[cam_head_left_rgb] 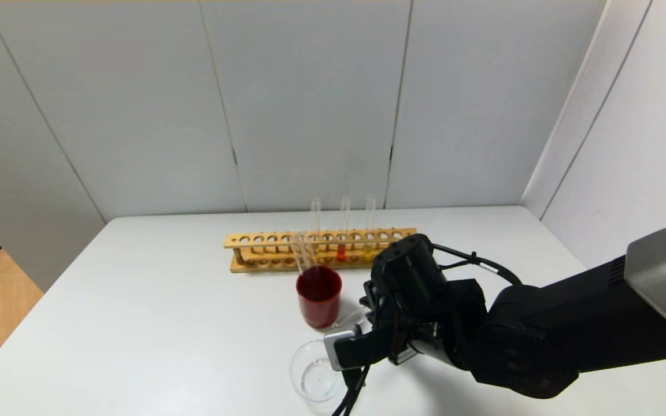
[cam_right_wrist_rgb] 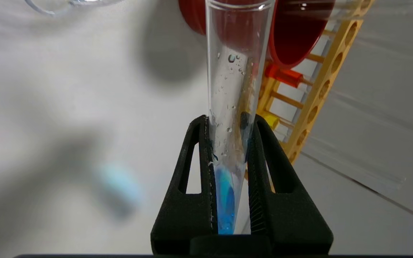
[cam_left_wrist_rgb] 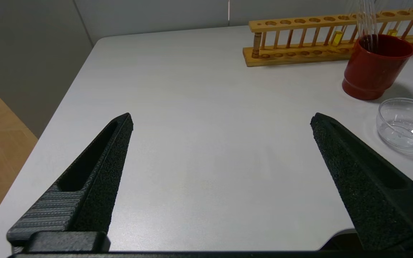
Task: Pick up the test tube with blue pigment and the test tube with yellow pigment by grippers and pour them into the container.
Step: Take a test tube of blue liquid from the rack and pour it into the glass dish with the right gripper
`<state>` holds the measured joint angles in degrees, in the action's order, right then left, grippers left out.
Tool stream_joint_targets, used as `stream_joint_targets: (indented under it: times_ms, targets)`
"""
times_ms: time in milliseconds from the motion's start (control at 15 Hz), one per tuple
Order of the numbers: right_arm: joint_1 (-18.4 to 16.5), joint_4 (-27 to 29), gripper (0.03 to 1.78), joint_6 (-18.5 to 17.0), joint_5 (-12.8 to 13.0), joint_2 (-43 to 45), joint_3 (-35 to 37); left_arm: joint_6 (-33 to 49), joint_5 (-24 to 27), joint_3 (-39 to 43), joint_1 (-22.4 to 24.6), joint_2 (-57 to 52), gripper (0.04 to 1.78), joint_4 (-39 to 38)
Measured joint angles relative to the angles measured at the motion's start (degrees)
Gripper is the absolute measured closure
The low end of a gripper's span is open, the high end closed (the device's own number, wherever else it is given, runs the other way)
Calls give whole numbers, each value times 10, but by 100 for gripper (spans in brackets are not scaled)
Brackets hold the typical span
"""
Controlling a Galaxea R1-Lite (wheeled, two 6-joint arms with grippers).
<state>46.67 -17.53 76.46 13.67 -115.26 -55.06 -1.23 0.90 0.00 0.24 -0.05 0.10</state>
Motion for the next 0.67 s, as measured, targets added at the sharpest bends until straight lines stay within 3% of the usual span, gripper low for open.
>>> stream_joint_targets:
  times_ms: [667]
  targets:
    - [19,-1,148,42,22,2,4,0,0,0,0,0,7,0]
